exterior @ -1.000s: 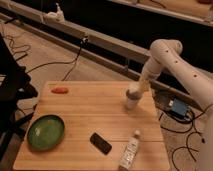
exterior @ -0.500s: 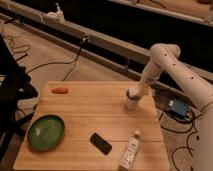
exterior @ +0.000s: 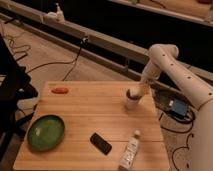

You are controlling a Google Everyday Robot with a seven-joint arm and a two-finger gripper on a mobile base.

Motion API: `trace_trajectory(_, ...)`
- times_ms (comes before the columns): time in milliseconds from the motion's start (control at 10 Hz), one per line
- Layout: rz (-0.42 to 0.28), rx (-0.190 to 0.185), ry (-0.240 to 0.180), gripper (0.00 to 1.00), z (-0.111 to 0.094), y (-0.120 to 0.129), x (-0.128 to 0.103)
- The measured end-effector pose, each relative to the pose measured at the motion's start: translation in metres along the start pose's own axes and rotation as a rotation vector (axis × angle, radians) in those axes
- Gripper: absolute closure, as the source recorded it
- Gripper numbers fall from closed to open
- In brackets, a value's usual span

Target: Place the white sponge in the ceramic cup

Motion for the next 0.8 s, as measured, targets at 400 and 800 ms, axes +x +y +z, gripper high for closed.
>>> trace_trajectory(400, -0.045, 0.019, 0.073, 0.2, -0.001, 0.0, -0.005)
trace_trajectory(800, -0.064, 0.047, 0.09, 0.2, -0.009, 0.0, -0.017)
